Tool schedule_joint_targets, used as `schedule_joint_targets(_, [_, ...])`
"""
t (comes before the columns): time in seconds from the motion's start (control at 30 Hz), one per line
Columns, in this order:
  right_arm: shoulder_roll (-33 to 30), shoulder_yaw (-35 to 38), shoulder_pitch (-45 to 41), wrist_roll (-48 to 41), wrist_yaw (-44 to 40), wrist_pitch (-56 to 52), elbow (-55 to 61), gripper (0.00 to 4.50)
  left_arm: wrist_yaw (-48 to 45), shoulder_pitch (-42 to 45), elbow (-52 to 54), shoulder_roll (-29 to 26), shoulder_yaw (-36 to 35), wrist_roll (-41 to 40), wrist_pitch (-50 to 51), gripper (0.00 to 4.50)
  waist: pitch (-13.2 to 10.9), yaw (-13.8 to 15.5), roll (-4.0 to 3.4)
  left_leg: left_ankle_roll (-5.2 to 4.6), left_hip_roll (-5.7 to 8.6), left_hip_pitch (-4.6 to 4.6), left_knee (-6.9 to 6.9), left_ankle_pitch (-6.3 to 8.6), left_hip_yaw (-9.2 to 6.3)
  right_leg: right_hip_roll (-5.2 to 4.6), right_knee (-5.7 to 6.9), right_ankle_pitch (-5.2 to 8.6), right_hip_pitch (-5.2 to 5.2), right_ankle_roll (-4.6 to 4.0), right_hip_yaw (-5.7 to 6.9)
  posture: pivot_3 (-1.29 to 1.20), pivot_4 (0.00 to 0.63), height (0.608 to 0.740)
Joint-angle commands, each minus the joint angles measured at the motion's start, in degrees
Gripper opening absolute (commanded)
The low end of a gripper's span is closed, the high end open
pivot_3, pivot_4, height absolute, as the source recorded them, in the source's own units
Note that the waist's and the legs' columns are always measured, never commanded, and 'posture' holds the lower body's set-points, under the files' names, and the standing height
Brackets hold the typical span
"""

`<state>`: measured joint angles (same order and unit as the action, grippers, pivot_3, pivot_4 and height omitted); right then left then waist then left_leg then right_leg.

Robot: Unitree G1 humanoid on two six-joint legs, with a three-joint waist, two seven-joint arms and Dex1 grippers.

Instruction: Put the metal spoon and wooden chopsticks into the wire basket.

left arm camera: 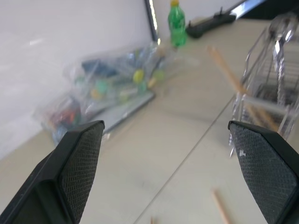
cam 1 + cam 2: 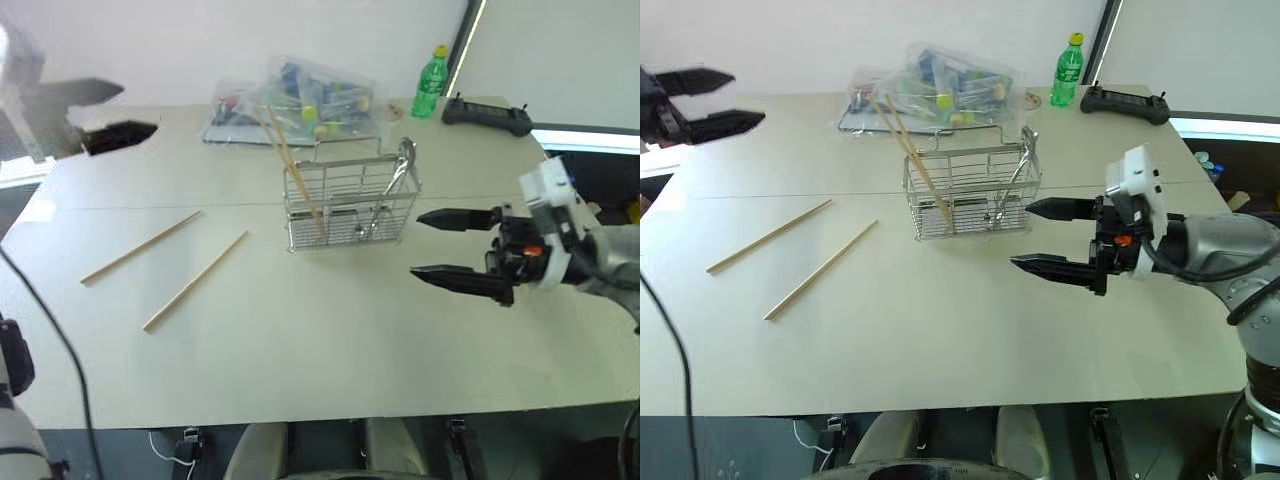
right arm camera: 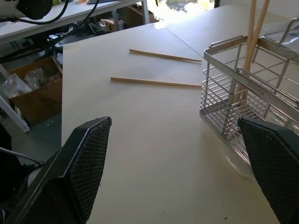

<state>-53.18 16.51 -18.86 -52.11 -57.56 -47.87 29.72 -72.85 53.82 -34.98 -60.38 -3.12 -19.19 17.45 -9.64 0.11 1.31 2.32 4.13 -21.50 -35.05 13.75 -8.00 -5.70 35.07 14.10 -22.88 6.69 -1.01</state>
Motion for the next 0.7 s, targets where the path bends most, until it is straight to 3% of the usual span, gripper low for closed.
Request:
schedule_joint_targets(0.03, [0.7, 0.0, -0.3, -1.1, 1.8, 0.8, 2.4, 4.44, -4.5, 4.7, -9.6, 1.5, 5.6, 8.3, -9.6, 4.5, 0.0, 0.5, 0.05, 0.0, 0.0, -0.01, 0.01, 0.0, 0.01, 0.0, -0.01, 0.0, 0.0, 0.0, 0.0, 0.0, 0.15, 0.734])
schedule_joint_targets(0.17, [2.0, -1.1, -0.6, -1.4, 4.2, 1.0, 3.1, 4.44, -1.8, 13.7, -25.7, 7.0, 11.4, 17.8, -17.0, 4.5, 0.0, 1.0, 0.38, 0.0, 0.03, -0.19, -0.1, 0.0, -0.07, 0.02, -0.05, -0.05, -0.05, 0.07, 0.05, 0.0, 0.15, 0.734])
schedule_joint_targets(0.3, [3.0, -0.9, 1.5, -2.0, 7.1, 0.8, 5.4, 4.44, 4.2, 17.3, -35.6, 9.7, 15.3, 25.7, -21.6, 4.5, 0.0, 0.3, 0.4, -0.01, 0.05, -0.44, -0.09, 0.0, 0.0, 0.01, -0.08, -0.2, -0.32, 0.36, -0.01, 0.0, 0.15, 0.734])
schedule_joint_targets(0.57, [2.5, 5.5, 8.7, -7.9, 13.9, -0.9, 11.1, 4.44, 14.1, 17.7, -41.5, 12.6, 16.5, 33.2, -23.1, 4.5, 0.0, -0.7, 0.46, -0.15, 0.02, -0.6, -0.11, 0.08, -0.05, 0.08, 0.07, -0.23, -0.53, 0.39, 0.01, 0.0, 0.15, 0.734])
schedule_joint_targets(0.7, [1.7, 8.0, 11.5, -10.3, 16.4, -1.0, 13.2, 4.44, 14.0, 16.6, -41.9, 14.2, 15.5, 33.5, -23.4, 4.5, 0.0, -0.6, 0.49, -0.15, 0.02, -0.6, -0.18, 0.08, -0.04, 0.06, 0.03, -0.24, -0.47, 0.42, 0.0, 0.0, 0.15, 0.734])
